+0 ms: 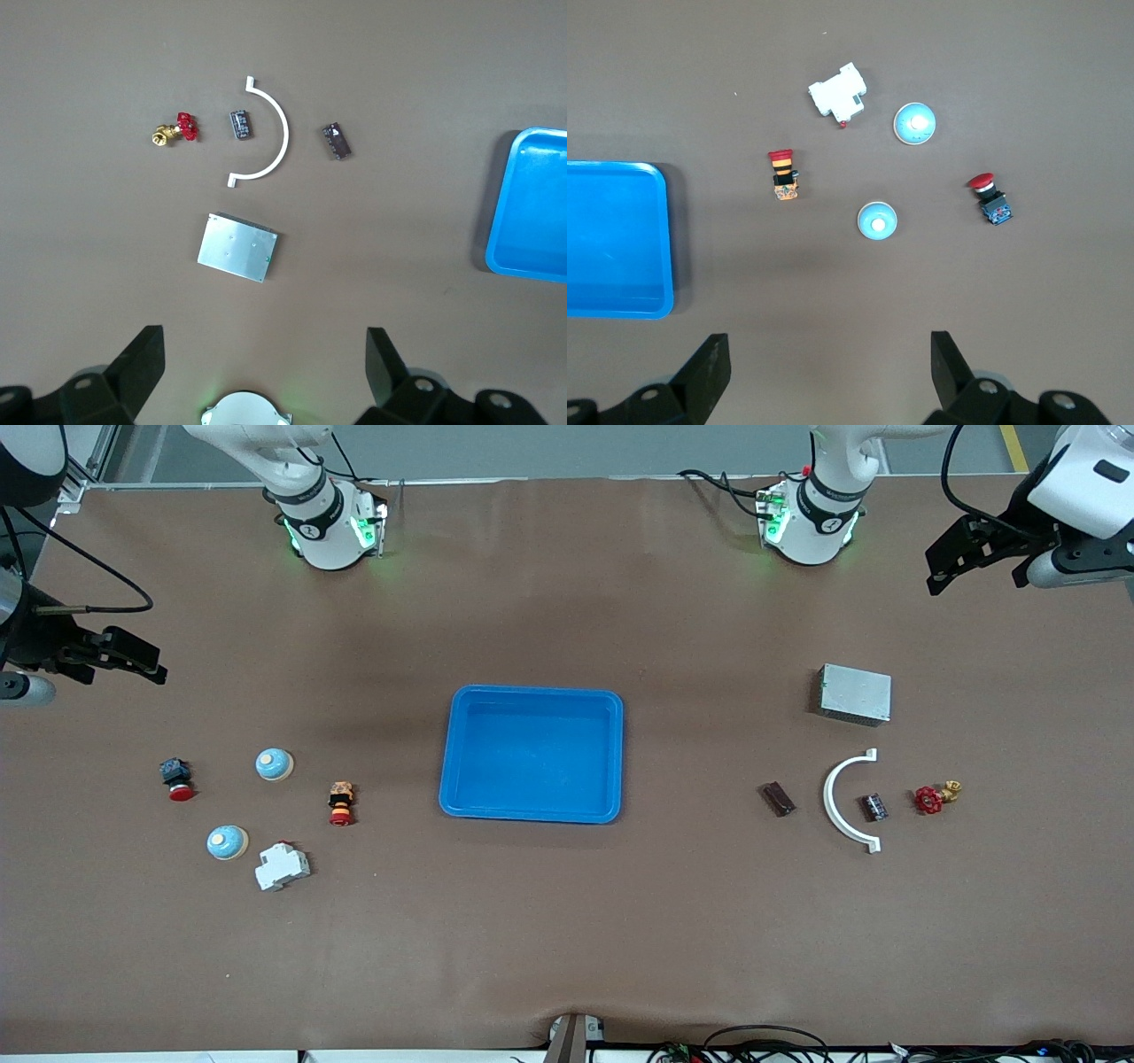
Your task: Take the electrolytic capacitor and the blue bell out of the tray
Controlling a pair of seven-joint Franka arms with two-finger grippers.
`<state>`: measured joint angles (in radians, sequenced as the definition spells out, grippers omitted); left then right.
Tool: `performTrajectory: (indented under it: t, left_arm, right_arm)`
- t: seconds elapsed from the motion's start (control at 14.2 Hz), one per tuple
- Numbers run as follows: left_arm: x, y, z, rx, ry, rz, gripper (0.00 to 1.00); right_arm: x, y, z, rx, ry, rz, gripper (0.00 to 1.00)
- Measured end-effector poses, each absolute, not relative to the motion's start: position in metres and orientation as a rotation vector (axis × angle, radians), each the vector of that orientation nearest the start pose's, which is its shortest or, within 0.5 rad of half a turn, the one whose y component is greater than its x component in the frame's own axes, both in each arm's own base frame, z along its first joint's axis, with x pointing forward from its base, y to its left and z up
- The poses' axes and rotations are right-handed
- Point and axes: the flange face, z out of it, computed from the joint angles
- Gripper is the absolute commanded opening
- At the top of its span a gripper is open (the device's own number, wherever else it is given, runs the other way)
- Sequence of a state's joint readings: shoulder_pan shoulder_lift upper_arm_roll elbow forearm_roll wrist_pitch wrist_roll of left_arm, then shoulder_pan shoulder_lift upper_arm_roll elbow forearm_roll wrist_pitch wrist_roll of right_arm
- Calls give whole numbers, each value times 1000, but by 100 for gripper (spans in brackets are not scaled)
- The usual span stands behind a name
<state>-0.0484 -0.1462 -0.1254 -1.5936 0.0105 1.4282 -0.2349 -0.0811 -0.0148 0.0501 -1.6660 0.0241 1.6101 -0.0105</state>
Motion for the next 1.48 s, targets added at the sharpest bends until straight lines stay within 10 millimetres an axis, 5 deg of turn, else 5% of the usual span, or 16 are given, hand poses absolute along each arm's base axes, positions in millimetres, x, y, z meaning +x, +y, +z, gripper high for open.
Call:
performTrajectory:
  t: [1.13, 1.48]
  left_arm:
    - [484, -72, 698, -3140, -65, -15, 100]
    - [482, -73, 697, -3138, -63, 3, 100]
  right_arm:
    - [554, 0, 585, -3117, -6, 80, 100]
    - [553, -6, 606, -3117, 11, 45, 100]
